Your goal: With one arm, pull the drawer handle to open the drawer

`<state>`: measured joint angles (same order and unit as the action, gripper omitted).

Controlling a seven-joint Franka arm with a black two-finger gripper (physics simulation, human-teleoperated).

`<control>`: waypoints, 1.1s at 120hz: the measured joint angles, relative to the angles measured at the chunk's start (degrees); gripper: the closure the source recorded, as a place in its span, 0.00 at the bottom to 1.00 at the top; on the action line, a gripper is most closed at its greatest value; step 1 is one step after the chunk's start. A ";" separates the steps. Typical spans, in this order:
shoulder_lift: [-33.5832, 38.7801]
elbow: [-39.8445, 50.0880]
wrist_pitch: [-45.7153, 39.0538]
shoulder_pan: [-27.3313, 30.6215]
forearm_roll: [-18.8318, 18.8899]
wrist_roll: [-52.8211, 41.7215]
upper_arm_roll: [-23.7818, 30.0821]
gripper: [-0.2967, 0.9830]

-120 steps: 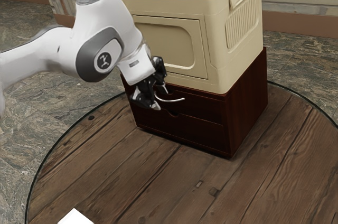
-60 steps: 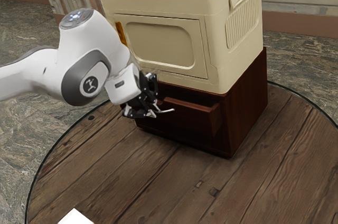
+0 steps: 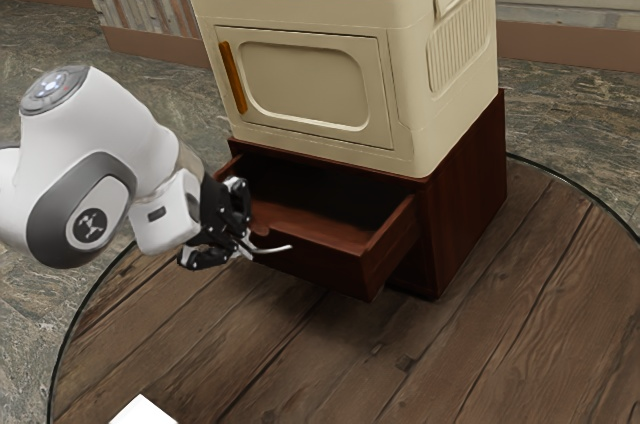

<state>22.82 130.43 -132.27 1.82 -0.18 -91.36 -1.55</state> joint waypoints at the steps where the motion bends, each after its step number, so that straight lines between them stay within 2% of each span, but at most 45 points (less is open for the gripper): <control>1: 0.22 0.25 -0.03 -0.03 -0.01 -0.03 -0.03 0.84; 45: 9.52 8.55 0.04 -1.34 -1.55 -1.06 -0.68 0.80; 65: 10.68 9.71 0.44 -1.42 -1.81 -1.36 -1.06 0.78; 98: 11.57 8.59 3.30 -1.38 -3.31 -1.69 -0.99 0.66; 115: 10.56 -0.46 10.37 -1.34 -5.33 -1.62 -0.71 0.61; 121: 7.20 -6.96 14.53 -1.12 -5.58 -1.44 -0.73 0.58; 132: -3.49 -22.31 23.29 -0.34 -5.33 -0.97 -1.00 0.47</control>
<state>19.33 108.12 -108.99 1.48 -5.51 -92.33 -2.56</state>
